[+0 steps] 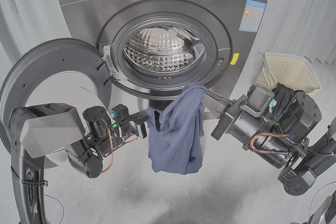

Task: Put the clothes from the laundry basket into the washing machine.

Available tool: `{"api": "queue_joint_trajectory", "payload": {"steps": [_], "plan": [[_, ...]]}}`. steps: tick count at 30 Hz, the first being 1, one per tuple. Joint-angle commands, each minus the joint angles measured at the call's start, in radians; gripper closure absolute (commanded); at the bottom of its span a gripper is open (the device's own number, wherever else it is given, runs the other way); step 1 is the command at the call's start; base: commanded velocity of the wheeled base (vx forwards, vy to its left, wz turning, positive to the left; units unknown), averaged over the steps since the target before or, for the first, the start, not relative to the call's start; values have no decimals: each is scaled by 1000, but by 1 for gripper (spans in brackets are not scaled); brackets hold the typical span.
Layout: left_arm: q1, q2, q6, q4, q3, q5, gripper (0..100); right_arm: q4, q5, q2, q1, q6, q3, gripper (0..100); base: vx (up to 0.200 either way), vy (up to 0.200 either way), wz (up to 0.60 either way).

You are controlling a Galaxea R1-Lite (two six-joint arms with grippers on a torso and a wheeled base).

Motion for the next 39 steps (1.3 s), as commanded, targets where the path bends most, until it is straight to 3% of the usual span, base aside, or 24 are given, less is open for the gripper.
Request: {"api": "queue_joint_trajectory", "payload": {"steps": [1,4,9,14,25,39], "plan": [[18,-156,-1,-7,99,-1,100,-3,-4,-6,-22,2,5,100,0,0,0],[30,-236,-4,-7,153,-1,100,-3,-5,-10,-36,5,5,100,0,0,0],[36,-406,-27,-4,262,-5,100,-3,-74,-12,-52,4,3,100,0,0,0],[53,-516,-33,-4,315,-5,100,-3,-79,-7,-84,-25,3,100,0,0,0],[102,-653,-96,-2,282,-5,100,-3,-80,-6,-147,-35,-14,100,0,0,0],[101,-710,-94,1,231,13,100,-3,-80,-29,-182,-88,-17,100,0,0,0]]}}
